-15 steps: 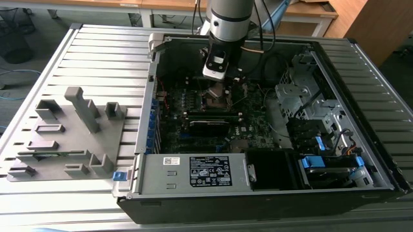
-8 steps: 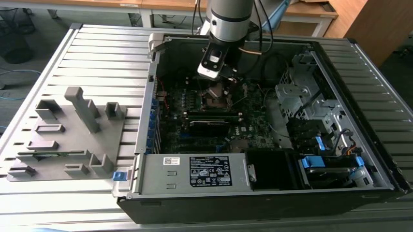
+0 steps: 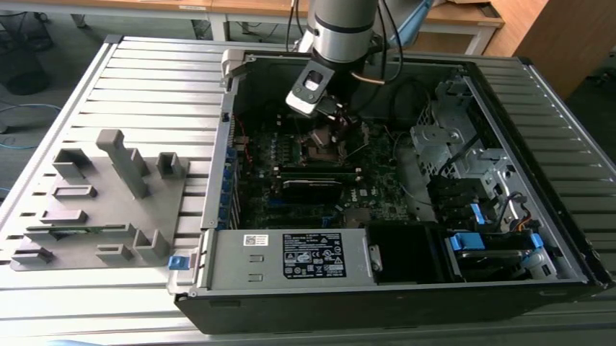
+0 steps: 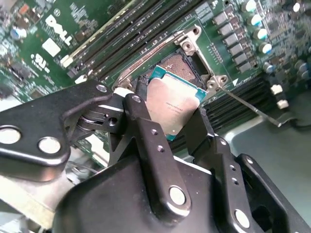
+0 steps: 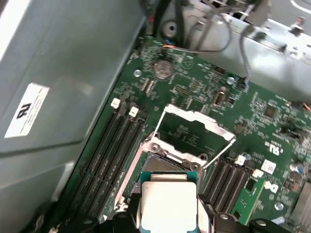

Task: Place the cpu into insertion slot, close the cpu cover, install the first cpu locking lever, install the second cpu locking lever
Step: 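Place the cpu into insertion slot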

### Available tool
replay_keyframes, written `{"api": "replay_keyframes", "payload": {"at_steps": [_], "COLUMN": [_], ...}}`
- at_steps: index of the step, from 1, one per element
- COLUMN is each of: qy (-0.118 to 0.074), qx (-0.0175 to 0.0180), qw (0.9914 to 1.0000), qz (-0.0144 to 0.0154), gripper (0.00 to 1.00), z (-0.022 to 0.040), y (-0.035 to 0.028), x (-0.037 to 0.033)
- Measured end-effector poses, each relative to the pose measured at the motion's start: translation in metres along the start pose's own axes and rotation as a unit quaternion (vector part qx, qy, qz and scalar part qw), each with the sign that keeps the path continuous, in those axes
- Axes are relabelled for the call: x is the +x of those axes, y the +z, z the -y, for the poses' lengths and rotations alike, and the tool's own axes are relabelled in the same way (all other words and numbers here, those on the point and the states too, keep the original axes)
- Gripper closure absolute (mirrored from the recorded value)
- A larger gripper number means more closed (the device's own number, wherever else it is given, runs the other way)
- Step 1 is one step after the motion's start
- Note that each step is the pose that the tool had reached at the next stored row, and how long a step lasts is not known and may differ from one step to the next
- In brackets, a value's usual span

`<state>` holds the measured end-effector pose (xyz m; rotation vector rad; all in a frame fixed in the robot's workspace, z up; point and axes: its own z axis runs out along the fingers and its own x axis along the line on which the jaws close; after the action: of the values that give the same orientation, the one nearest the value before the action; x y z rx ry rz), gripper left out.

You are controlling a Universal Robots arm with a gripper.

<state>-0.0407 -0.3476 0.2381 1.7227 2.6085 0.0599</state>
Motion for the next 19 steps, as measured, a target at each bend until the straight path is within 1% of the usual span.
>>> {"api": "replay_keyframes", "payload": {"at_steps": [2, 4, 5, 7, 10, 11, 13, 15, 17, 19], "qy": [0.018, 0.036, 0.045, 0.064, 0.091, 0.1, 0.118, 0.136, 0.154, 0.172], "qx": [-0.0001, -0.0003, -0.0004, -0.0005, -0.0008, -0.0008, -0.001, -0.0012, -0.0013, -0.0015], "qw": [0.99984, 0.99935, 0.99898, 0.99797, 0.99588, 0.99503, 0.99301, 0.99069, 0.98812, 0.98506], "qz": [0.0008, 0.0015, 0.0019, 0.0026, 0.0036, 0.004, 0.0048, 0.0055, 0.0062, 0.0069], "gripper": [0.46, 0.46, 0.46, 0.46, 0.46, 0.46, 0.46, 0.46, 0.46, 0.46], "z": [0.0, 0.0, 0.0, 0.0, 0.0001, 0.0001, 0.0001, 0.0001, 0.0001, 0.0001], "y": [0.0002, 0.0005, 0.0006, 0.0009, 0.0013, 0.0014, 0.0017, 0.0021, 0.0025, 0.0028], "x": [0.0, 0.0, 0.0, 0.0, 0.0, 0.0, 0.0, 0.0, 0.0, 0.0]}}
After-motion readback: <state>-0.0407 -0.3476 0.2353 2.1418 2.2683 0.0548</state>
